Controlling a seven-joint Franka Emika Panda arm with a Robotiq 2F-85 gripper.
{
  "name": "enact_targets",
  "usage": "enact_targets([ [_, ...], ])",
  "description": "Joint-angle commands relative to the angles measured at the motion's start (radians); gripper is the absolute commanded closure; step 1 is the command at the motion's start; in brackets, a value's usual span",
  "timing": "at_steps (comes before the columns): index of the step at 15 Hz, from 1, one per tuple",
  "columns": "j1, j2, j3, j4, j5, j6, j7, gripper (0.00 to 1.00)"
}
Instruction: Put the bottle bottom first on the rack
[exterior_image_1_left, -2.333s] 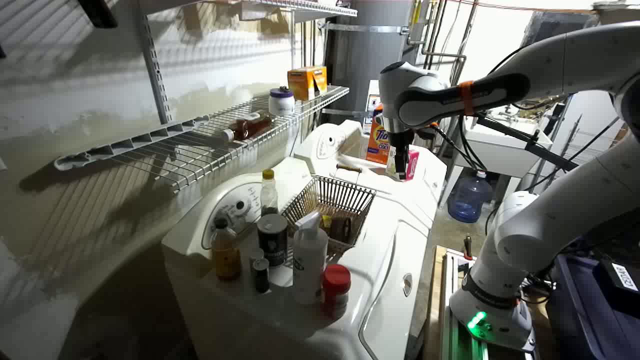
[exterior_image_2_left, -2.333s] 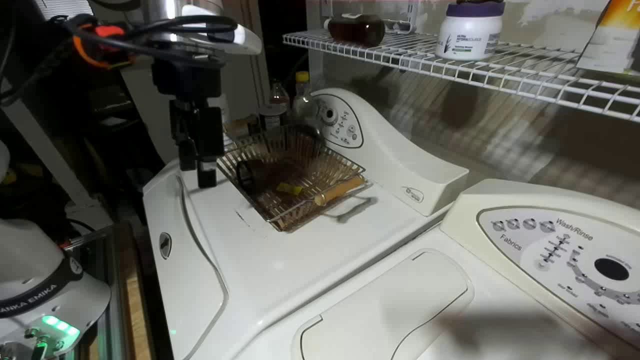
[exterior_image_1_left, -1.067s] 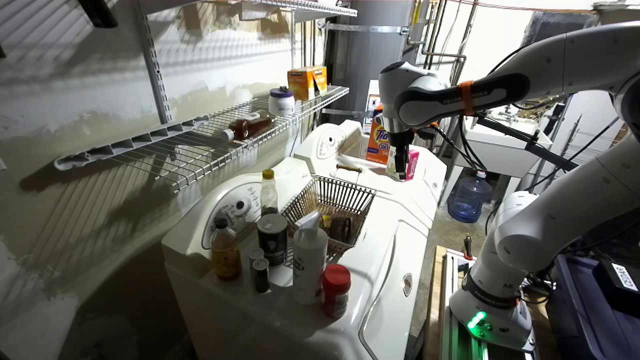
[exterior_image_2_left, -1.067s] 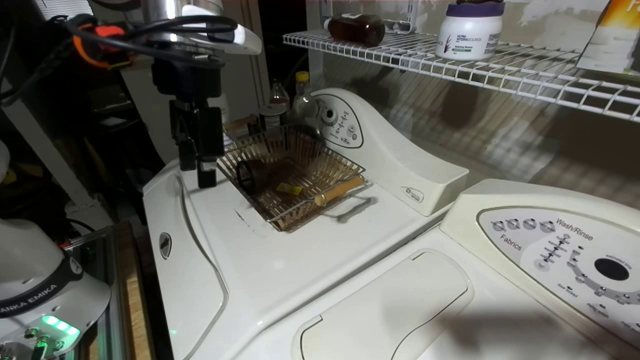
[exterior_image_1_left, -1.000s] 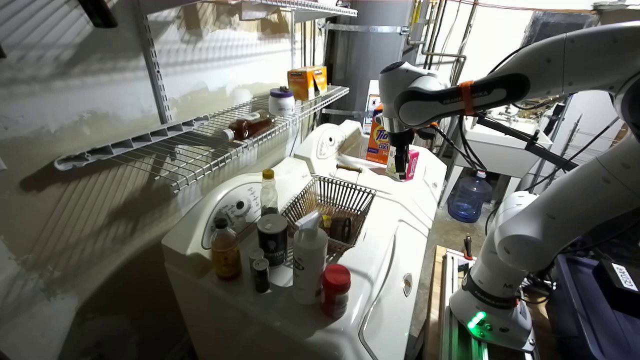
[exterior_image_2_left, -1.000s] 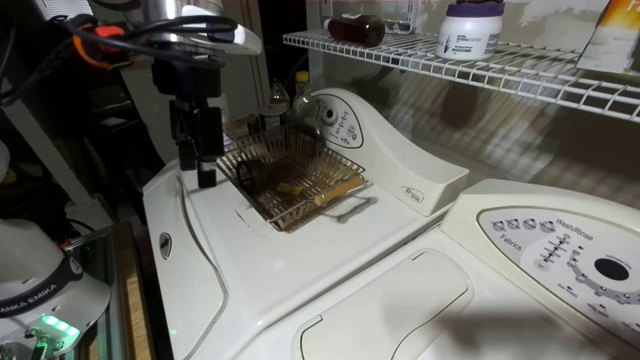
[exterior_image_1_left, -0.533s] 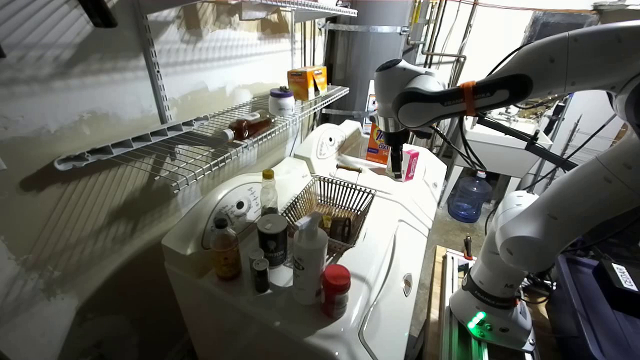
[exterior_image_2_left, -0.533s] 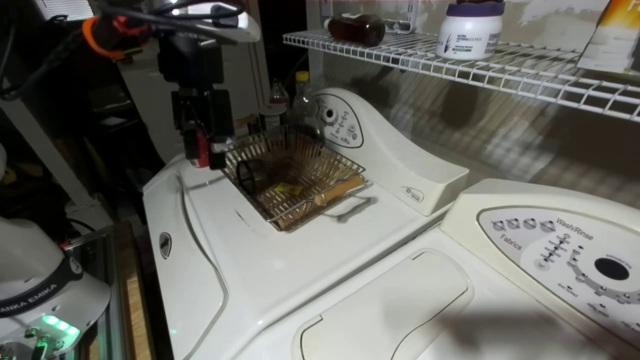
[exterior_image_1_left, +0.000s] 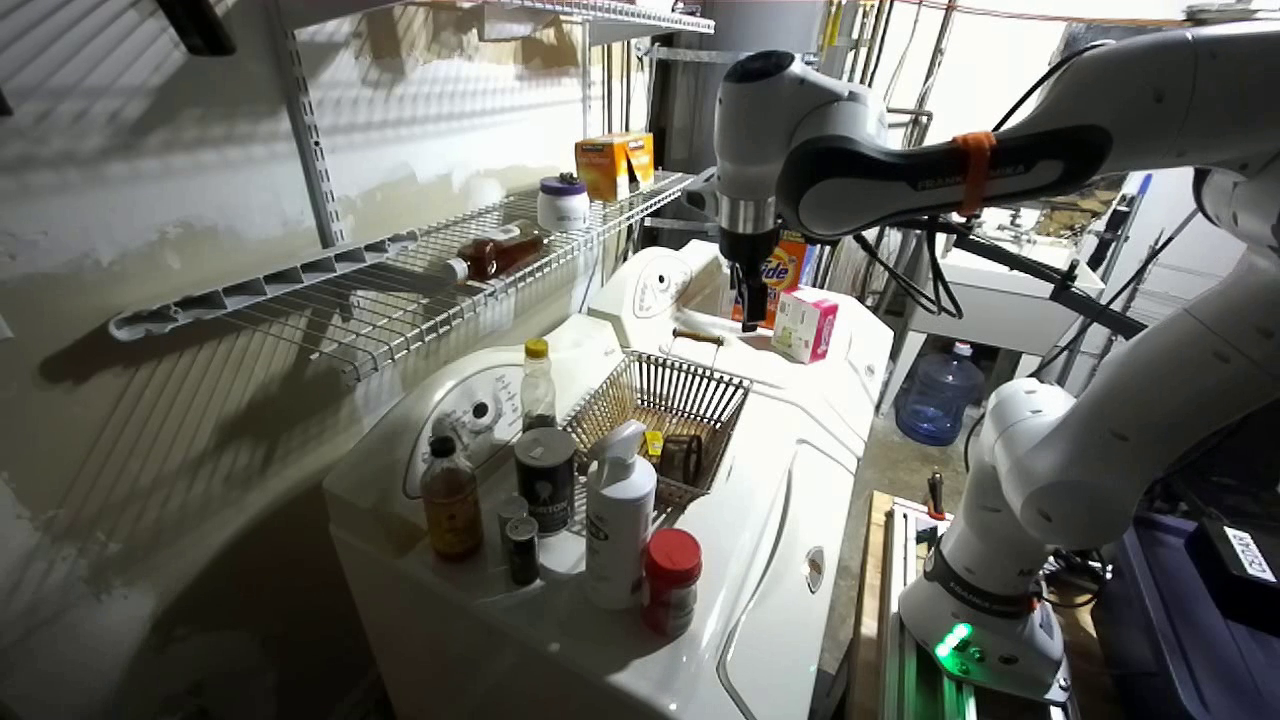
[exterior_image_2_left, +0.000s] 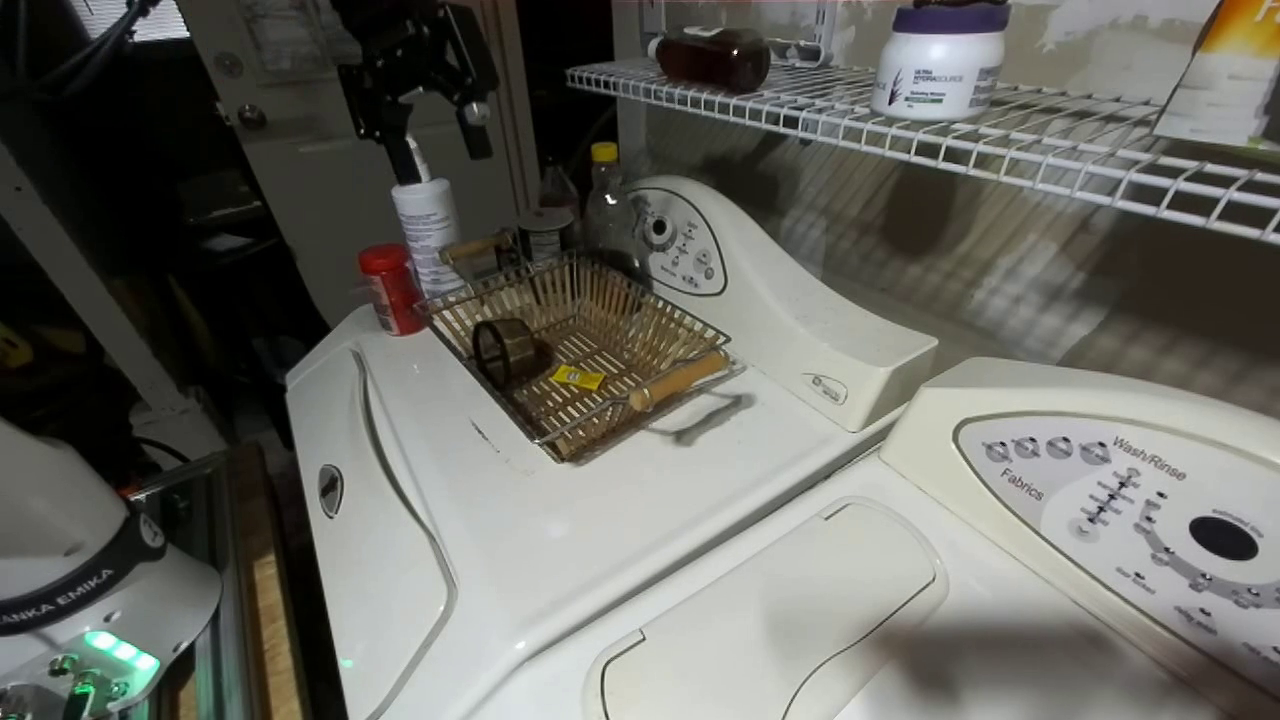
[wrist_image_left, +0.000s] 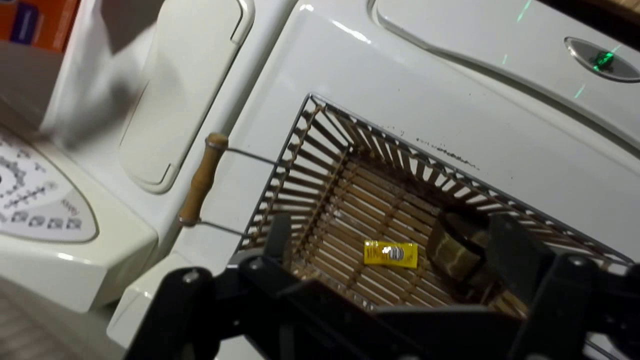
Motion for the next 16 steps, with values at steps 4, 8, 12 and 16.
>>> enact_targets([
  [4,0.057,0.156,0.05,0.251,-0.04,-0.021,-0.097,0.0],
  [8,0.062,0.28,0.089,0.416,-0.091,-0.021,-0.109,0.0],
  [12,0.069,0.404,0.124,0.574,-0.147,-0.024,-0.115,0.0],
  [16,0.086,0.523,0.15,0.722,-0.194,-0.047,-0.138,0.0],
])
